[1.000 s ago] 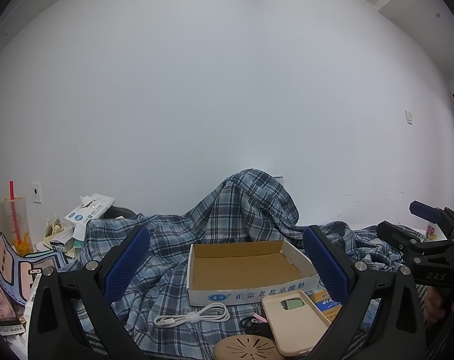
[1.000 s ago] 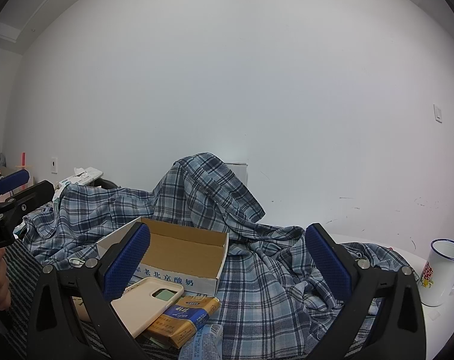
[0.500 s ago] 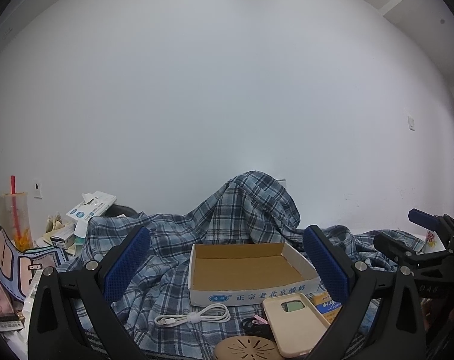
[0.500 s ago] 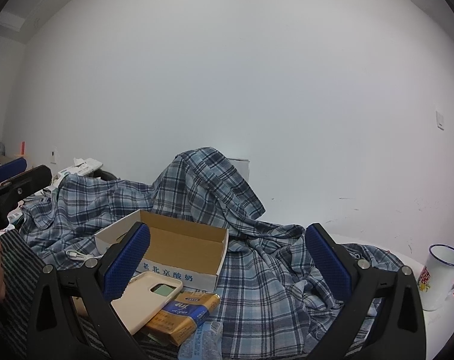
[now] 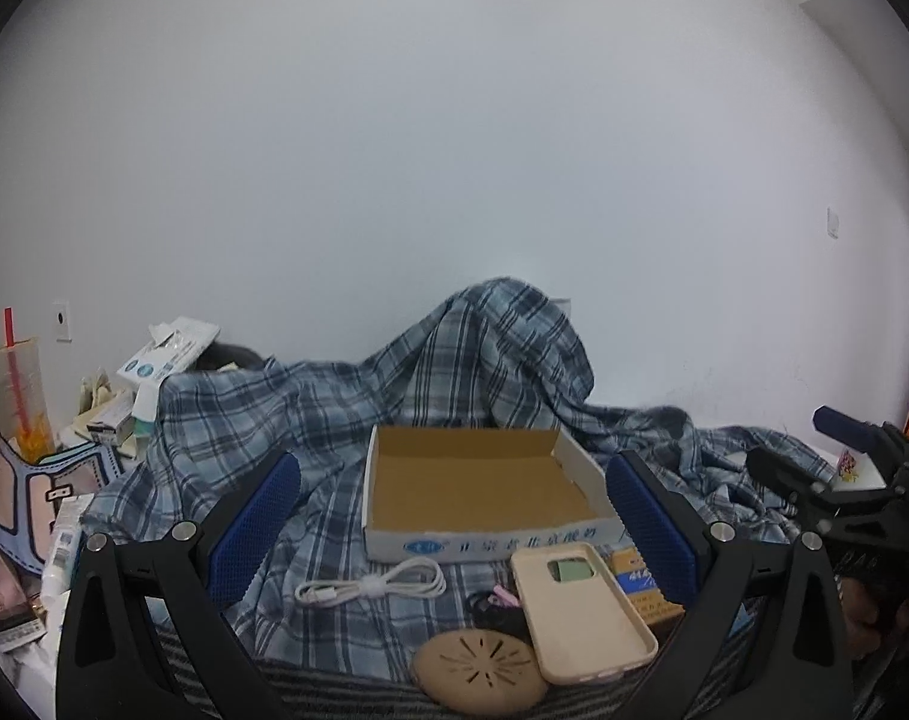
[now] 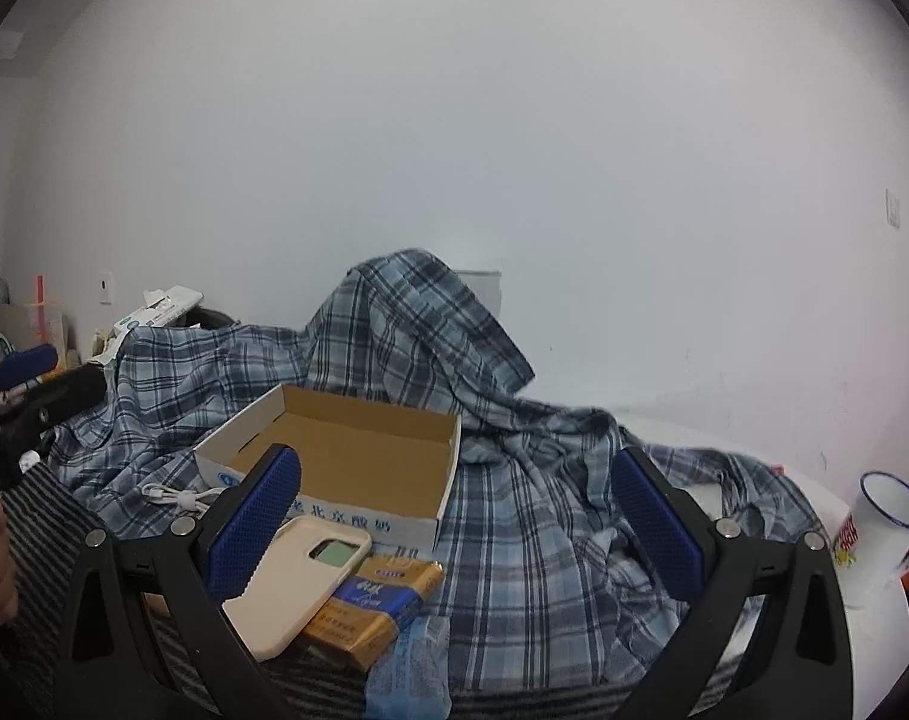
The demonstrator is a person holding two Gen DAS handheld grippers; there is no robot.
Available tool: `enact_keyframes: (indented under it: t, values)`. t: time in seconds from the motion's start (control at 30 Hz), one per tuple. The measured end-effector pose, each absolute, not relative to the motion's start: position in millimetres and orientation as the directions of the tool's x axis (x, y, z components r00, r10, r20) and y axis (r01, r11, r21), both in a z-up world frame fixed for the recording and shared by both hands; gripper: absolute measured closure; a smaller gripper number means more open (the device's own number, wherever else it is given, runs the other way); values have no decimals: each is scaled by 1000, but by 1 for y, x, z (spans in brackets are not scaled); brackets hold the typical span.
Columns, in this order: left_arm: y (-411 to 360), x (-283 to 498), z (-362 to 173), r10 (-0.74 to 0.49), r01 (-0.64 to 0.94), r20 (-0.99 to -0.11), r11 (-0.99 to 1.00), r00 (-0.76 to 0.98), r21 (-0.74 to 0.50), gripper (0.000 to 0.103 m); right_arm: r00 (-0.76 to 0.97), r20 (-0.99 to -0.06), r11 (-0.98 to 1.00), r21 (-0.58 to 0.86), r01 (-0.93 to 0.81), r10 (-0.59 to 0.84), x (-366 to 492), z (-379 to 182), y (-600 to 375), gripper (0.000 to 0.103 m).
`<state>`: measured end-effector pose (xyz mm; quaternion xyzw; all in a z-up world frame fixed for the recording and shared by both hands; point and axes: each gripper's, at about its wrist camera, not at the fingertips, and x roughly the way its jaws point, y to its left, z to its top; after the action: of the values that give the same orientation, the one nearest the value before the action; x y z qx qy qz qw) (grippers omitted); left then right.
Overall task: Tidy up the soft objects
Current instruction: 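Lower the right gripper and grasp the blue-wrapped packet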
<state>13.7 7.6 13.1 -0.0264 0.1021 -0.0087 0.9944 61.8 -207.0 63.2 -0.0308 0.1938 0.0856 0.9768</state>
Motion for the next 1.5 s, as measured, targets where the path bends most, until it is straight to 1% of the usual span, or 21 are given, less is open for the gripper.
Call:
enact_keyframes:
  t: [0.2,0.33,0.37,0.43,0.57,0.63,0.8,0.83,0.93,0.97,1.1,1.13,1.17,1.3,1.4,1.5]
  values:
    - [8,13,15,-26,11,-288,999,957,-53,0,864,-480,988,49,-147,152,62,67,-223,0]
    - [8,6,8,-9,0,-334,1000,943,-25,3,812,-566,989,70,-127,144,66,54,-231,1]
    - [9,4,6,-12,2,-345,1000,939,-29,6,795,-588,989,74,-129,148,67,49,-231,7]
    - [12,1,1,-29,14,-380,999,925,-42,10,754,-639,988,74,-136,152,71,37,-231,13]
    - [13,2,-7,-26,14,-427,999,904,-31,12,660,-727,980,112,-162,192,76,14,-228,23]
    - [15,2,-13,-30,16,-447,999,894,-35,14,602,-769,974,116,-196,213,79,0,-222,25]
    - [19,3,-22,-30,11,-480,999,877,-41,14,520,-837,973,61,-222,171,86,-24,-210,34]
    - [19,3,-23,-29,10,-482,999,876,-42,14,506,-846,972,59,-226,169,88,-27,-209,39]
    - [18,0,-23,4,-8,-470,1000,883,-6,14,458,-872,966,61,-251,174,93,-37,-204,59]
    - [17,0,-23,7,-7,-471,1000,882,3,14,441,-880,964,61,-259,174,95,-39,-202,59]
    - [15,4,-24,-3,5,-488,1000,873,3,14,442,-881,958,39,-284,167,102,-38,-197,60]
    - [14,5,-24,-4,8,-489,1000,872,6,14,449,-878,957,34,-287,166,103,-37,-197,65]
    - [13,5,-24,-7,12,-491,1000,871,8,14,456,-874,957,32,-287,167,104,-36,-198,68]
    - [8,6,-24,-17,28,-498,1000,867,14,14,528,-833,958,7,-286,164,98,-26,-202,69]
    - [2,4,-23,-10,34,-489,999,873,41,14,590,-788,958,1,-285,177,89,-12,-206,69]
    - [2,6,-22,-35,46,-493,999,869,11,14,640,-747,964,2,-265,178,86,-1,-210,69]
